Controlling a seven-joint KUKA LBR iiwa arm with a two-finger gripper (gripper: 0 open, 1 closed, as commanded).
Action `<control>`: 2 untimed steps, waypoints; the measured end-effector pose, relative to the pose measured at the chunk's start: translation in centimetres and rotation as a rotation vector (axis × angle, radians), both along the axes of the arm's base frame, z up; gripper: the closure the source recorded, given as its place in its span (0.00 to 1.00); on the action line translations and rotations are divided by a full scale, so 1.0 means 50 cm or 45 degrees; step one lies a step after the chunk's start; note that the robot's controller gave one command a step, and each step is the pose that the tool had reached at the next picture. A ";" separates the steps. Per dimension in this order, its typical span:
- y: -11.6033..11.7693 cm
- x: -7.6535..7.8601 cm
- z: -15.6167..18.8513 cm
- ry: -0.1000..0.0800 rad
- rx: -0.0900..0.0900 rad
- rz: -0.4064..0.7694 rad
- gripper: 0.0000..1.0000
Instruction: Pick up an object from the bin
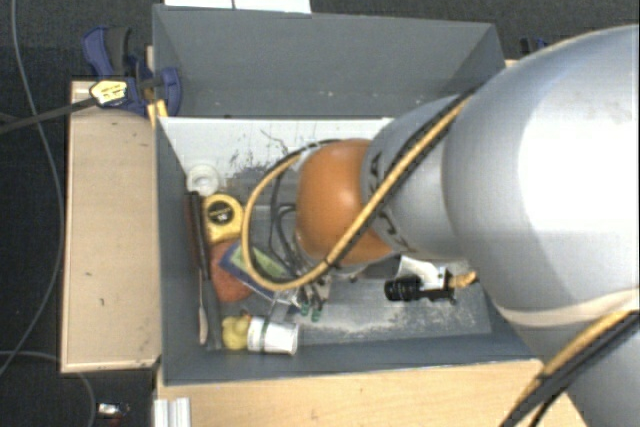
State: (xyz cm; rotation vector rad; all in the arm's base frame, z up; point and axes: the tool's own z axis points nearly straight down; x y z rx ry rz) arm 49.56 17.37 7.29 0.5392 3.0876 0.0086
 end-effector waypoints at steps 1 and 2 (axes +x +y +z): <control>-0.026 0.007 -0.001 0.003 0.000 -0.002 1.00; -0.010 0.009 0.112 0.009 -0.005 0.271 1.00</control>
Offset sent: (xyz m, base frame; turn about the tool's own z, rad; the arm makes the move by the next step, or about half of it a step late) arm 0.0083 0.0194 0.1368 -0.3305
